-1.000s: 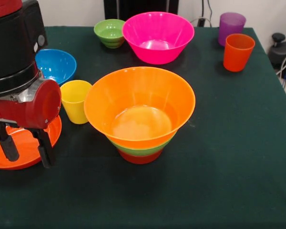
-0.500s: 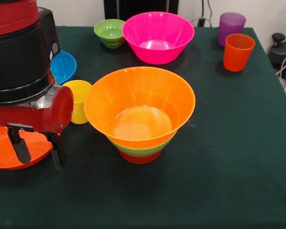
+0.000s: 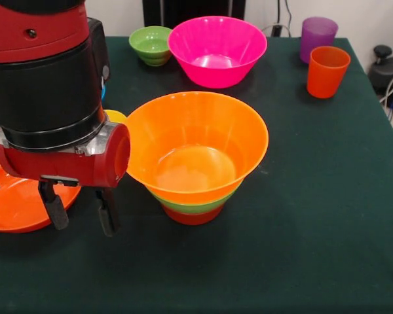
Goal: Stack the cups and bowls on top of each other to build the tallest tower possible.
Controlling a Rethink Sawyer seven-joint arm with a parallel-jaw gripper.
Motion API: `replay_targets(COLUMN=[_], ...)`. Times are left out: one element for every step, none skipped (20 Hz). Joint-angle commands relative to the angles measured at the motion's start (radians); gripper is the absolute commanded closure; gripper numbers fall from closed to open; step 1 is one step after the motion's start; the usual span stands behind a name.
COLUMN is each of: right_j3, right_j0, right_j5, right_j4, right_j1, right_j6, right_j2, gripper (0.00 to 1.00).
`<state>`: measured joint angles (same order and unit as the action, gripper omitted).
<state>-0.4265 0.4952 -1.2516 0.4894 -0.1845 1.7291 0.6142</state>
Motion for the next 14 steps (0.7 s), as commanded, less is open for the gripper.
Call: replay_targets(right_j3=[-0.096,-0.136,-0.168,-0.204,-0.244,-0.270,-0.300,-0.319,-0.322,-0.325,-0.324,-0.335,-0.351,-0.367], right_j0=[-0.001,0.010,0.019,0.029,0.040,0.048,0.057,0.063,0.066,0.069,0.072,0.078,0.085,0.092], right_j5=[0.008,0.035,0.056,0.075,0.100,0.111,0.124,0.127,0.125,0.123,0.120,0.128,0.141,0.154], right_j4=[0.047,0.029,0.018,0.008,-0.001,-0.007,-0.012,-0.015,-0.015,-0.015,-0.013,-0.013,-0.012,-0.012], right_j1=[-0.020,-0.034,-0.045,-0.059,-0.074,-0.085,-0.095,-0.102,-0.102,-0.102,-0.098,-0.098,-0.101,-0.103], right_j6=[-0.299,-0.293,-0.285,-0.274,-0.269,-0.263,-0.258,-0.253,-0.251,-0.249,-0.249,-0.249,-0.249,-0.248], right_j2=[-0.019,-0.027,-0.033,-0.041,-0.048,-0.052,-0.056,-0.058,-0.057,-0.057,-0.054,-0.052,-0.051,-0.050], gripper=[0.00,0.00,0.00,0.00,0.00,0.00,0.00,0.00,0.00,0.00,0.00,0.00,0.00,0.00])
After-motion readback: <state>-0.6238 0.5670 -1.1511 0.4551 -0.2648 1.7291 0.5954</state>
